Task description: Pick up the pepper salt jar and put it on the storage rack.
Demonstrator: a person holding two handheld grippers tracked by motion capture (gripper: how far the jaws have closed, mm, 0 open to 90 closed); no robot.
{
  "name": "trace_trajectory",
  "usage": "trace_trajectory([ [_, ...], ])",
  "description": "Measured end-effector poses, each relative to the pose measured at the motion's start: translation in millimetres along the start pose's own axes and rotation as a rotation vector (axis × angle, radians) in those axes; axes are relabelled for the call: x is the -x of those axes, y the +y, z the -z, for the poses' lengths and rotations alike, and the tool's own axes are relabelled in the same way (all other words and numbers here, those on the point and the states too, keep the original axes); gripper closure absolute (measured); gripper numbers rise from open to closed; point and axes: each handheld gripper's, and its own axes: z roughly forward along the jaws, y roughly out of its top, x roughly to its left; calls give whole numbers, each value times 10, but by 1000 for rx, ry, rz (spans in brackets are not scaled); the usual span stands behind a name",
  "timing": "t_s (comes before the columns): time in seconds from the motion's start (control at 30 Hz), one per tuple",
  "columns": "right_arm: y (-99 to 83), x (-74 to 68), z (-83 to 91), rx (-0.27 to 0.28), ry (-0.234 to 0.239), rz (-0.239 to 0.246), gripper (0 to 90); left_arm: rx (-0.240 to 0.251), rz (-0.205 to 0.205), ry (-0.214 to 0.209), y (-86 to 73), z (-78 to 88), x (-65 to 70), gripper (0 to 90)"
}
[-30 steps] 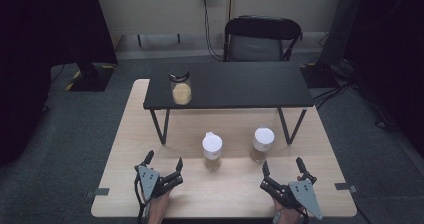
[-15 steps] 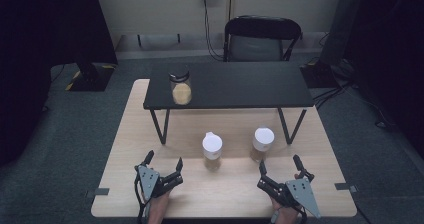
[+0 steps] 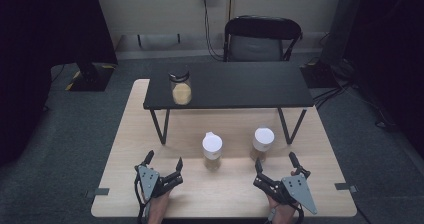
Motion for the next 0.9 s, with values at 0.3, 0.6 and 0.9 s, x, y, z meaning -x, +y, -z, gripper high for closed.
trace_trajectory([
  [0.3,76,-41,-39,-1,7,2,0,0,0,1,0,0,1,17],
  [0.6,130,-135,-117,-20,41,6,2,0,0,1,0,0,0,17],
  [0.9,202,-182,-168,-25,65,-1,6,0,0,1,0,0,1,17],
])
